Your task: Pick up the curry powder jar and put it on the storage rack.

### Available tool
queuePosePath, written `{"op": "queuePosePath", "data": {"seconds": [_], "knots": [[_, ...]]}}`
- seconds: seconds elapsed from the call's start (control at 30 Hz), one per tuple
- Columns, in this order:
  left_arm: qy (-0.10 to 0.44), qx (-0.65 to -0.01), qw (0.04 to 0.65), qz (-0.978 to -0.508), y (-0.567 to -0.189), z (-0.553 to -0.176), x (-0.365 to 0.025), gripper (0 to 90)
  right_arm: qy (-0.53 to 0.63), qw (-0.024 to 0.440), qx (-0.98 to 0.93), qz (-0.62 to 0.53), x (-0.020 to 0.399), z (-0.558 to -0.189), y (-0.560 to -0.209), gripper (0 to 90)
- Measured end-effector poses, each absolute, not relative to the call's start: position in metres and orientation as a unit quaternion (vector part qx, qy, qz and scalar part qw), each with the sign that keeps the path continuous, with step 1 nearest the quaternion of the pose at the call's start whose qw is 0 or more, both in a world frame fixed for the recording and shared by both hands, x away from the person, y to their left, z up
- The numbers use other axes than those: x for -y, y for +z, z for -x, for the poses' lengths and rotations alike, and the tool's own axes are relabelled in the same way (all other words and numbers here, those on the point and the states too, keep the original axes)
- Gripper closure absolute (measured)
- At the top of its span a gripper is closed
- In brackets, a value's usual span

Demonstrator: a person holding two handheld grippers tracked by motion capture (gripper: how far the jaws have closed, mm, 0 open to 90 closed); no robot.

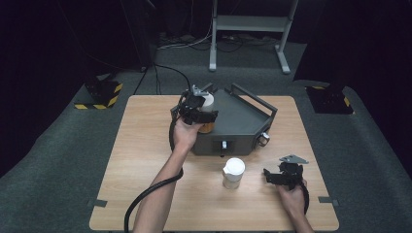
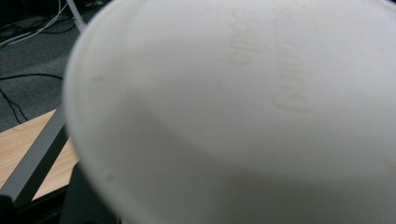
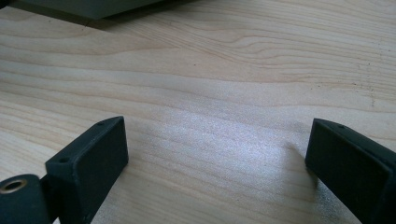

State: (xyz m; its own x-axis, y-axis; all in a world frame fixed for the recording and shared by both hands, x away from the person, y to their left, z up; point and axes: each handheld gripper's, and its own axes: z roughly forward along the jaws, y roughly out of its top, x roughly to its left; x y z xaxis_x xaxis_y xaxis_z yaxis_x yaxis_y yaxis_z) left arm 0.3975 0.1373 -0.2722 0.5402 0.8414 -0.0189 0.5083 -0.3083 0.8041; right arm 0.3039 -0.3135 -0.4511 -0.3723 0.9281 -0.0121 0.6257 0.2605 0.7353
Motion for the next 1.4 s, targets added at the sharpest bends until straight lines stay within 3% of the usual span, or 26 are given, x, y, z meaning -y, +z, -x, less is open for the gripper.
{"op": "queuePosePath", "data": {"seconds": [1.4], "knots": [[0.205,-0.444,0.396,-0.777,-0.287,-0.407,-0.139,32.9,0.329,0.230,-0.760,-0.511,0.314,-0.304,-0.451,5.1]]}}
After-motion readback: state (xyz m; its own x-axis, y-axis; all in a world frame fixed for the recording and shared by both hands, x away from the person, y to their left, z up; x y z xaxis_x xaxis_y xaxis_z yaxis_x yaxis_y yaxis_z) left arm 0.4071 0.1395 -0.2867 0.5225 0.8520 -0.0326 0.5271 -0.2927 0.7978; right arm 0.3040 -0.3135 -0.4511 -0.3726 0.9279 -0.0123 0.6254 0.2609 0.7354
